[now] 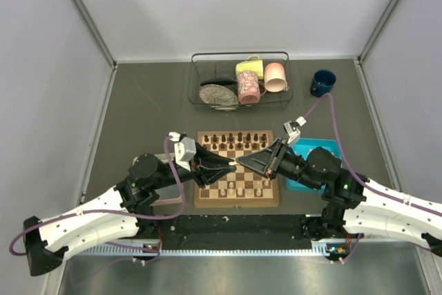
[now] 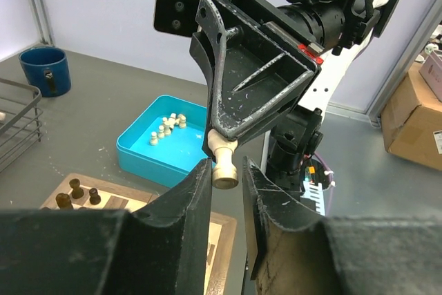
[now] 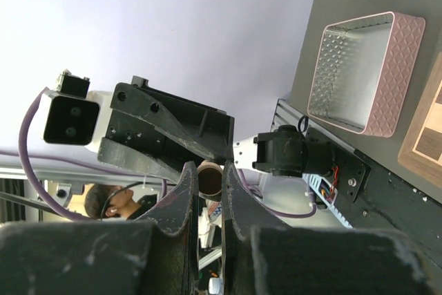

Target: Set up the chess pieces on the board

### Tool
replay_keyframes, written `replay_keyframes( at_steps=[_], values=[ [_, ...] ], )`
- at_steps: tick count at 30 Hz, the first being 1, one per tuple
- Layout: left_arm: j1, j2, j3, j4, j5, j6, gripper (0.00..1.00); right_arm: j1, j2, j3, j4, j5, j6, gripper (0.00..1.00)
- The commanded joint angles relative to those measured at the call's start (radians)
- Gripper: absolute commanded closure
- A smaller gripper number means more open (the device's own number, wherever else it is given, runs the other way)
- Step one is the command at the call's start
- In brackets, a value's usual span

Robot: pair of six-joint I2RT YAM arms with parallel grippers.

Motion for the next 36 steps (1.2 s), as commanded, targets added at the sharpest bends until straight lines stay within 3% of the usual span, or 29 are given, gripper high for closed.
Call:
replay_keyframes(
  at_steps=[1, 8, 14, 17, 19, 20, 24, 26, 30, 31, 33, 34, 36],
  values=[
    [-0.004, -0.006, 0.041, 0.059, 0.001, -0.011, 0.72, -0.008, -0.014, 0.001, 0.025, 0.006, 0.003, 1.0],
    [-0.004, -0.001, 0.043, 0.063, 0.005, -0.012, 0.75, -0.008, -0.019, -0.003, 0.025, 0.009, 0.006, 1.0],
    [-0.006, 0.001, 0.043, 0.062, 0.01, -0.018, 0.98, -0.008, -0.026, -0.008, 0.02, 0.015, 0.009, 1.0],
    [-0.006, -0.003, 0.046, 0.057, 0.007, -0.018, 1.0, -0.008, -0.026, -0.01, 0.022, 0.013, 0.008, 1.0],
    [-0.006, -0.001, 0.047, 0.048, 0.005, -0.018, 1.0, -0.008, -0.026, -0.008, 0.021, 0.015, 0.008, 0.94],
    [-0.006, -0.001, 0.05, 0.045, 0.004, -0.018, 1.0, -0.009, -0.026, -0.008, 0.022, 0.016, 0.002, 0.8],
    [-0.006, -0.013, 0.064, -0.018, -0.001, -0.008, 1.0, -0.022, -0.051, 0.016, 0.002, 0.033, -0.043, 0.52],
    [-0.006, -0.038, 0.076, -0.113, -0.019, 0.008, 1.0, -0.046, -0.069, 0.042, -0.038, 0.044, -0.096, 0.44],
    [-0.006, -0.095, 0.128, -0.353, -0.093, 0.073, 1.0, -0.06, -0.118, 0.177, -0.316, 0.179, -0.226, 0.39],
    [-0.004, -0.096, 0.183, -0.527, -0.144, 0.084, 1.0, -0.06, -0.125, 0.21, -0.374, 0.209, -0.271, 0.39],
    [-0.004, -0.082, 0.281, -0.684, -0.22, 0.097, 1.0, -0.06, -0.126, 0.28, -0.525, 0.291, -0.296, 0.39],
    [-0.004, -0.043, 0.326, -0.846, -0.292, 0.092, 1.0, -0.062, -0.128, 0.297, -0.567, 0.306, -0.311, 0.39],
    [-0.004, 0.02, 0.442, -1.008, -0.315, 0.084, 1.0, -0.06, -0.132, 0.32, -0.626, 0.337, -0.32, 0.4]
  ],
)
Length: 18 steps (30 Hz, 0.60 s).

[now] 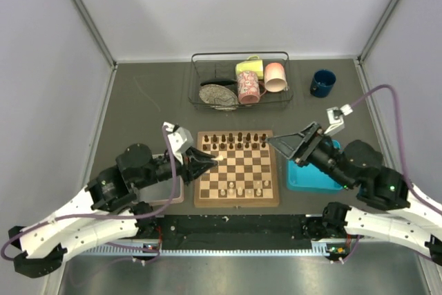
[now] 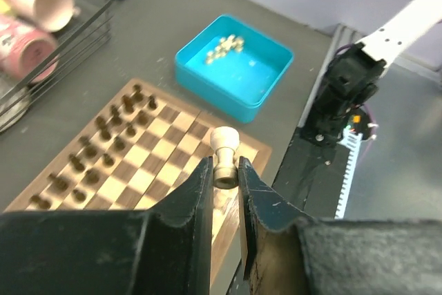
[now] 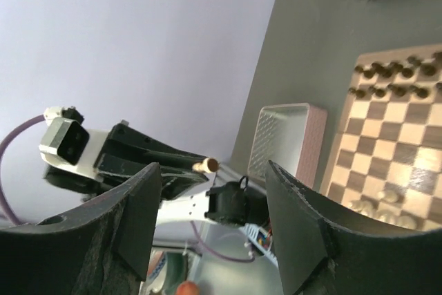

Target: Set up the chess pieces on the board

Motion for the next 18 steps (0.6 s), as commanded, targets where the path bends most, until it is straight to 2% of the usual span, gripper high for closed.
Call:
replay_keyframes(
  at_steps=[1, 2, 5, 14, 18],
  values=[
    [-0.003, 0.147, 0.238, -0.494, -0.2, 0.017, 1.0, -0.012, -0.027, 0.08, -0.239, 0.142, -0.101, 0.4],
    [-0.003, 0.177, 0.265, -0.607, -0.211, -0.018, 1.0, -0.012, -0.028, 0.078, -0.245, 0.145, -0.1, 0.4],
    [-0.003, 0.252, 0.309, -0.703, -0.173, -0.081, 1.0, -0.014, -0.028, 0.069, -0.267, 0.148, -0.094, 0.4],
    [-0.003, 0.304, 0.253, -0.814, -0.17, -0.167, 1.0, -0.014, -0.039, 0.039, -0.325, 0.141, -0.058, 0.4],
    [-0.003, 0.349, 0.21, -0.814, -0.135, -0.182, 1.0, -0.014, -0.05, 0.025, -0.34, 0.139, -0.043, 0.4]
  ],
)
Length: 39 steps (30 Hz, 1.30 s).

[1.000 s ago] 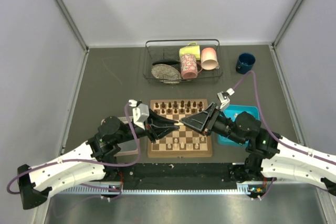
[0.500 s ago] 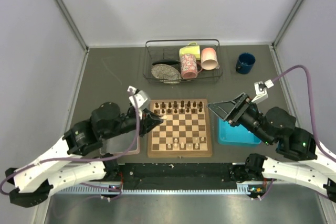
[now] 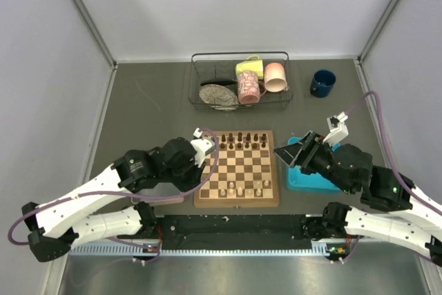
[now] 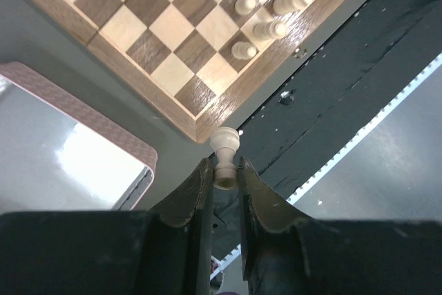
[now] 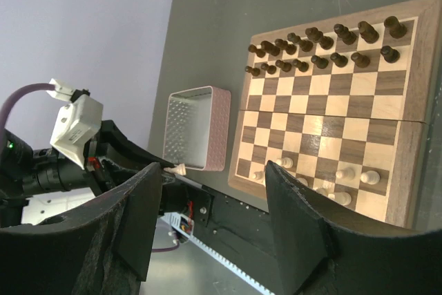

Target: Set up the chess pieces on the board

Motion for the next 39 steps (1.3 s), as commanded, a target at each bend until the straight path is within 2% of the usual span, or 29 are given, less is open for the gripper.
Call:
replay_keyframes(
  at_steps=[1, 6, 12, 39],
  values=[
    [-0.004, 0.044, -0.047, -0.02, 0.028, -0.043, 1.0, -0.009, -0.015, -0.014, -0.028, 0.019, 0.022, 0.4],
    [-0.006, 0.109, -0.091, 0.011, 0.002, -0.052, 1.0, -0.01, -0.018, -0.025, -0.041, 0.016, 0.041, 0.4],
    [-0.008, 0.197, -0.119, 0.078, 0.036, -0.082, 1.0, -0.01, -0.029, -0.036, -0.056, 0.018, 0.054, 0.4],
    [0.003, 0.35, -0.191, 0.227, -0.048, -0.115, 1.0, -0.009, -0.083, -0.06, -0.1, 0.039, 0.094, 0.4]
  ],
)
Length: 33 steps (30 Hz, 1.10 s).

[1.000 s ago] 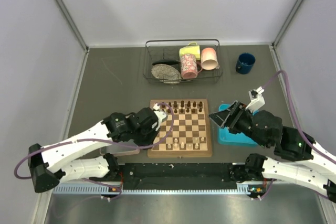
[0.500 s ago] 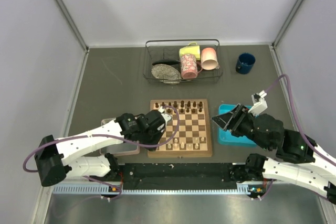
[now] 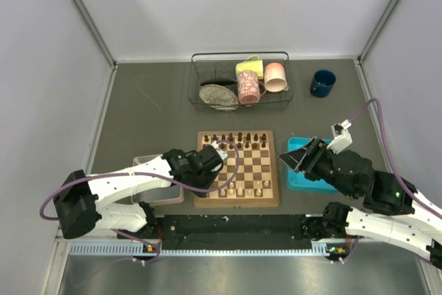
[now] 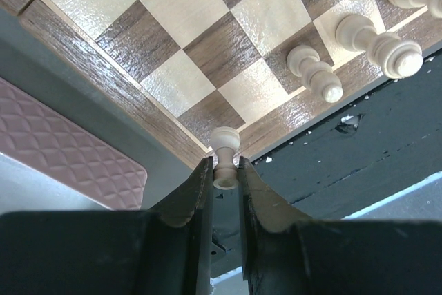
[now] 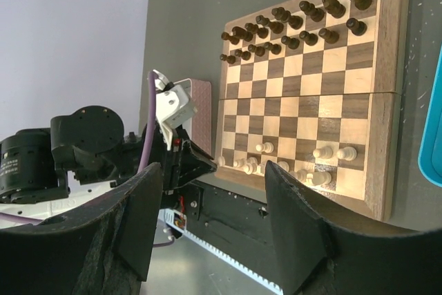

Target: Set up the chess pieces on the board

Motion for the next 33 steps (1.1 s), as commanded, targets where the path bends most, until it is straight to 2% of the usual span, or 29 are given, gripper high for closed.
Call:
replay_keyframes(
  at_steps=[1, 33],
  values=[
    [0.009, 0.015, -0.009, 0.056, -0.018, -0.009, 1.0, -0.01, -0.01, 0.002, -0.001, 0.021, 0.001, 0.4],
    [0.035, 0.03, -0.026, 0.06, -0.029, -0.015, 1.0, -0.008, -0.019, 0.005, -0.015, 0.036, 0.001, 0.4]
  ],
)
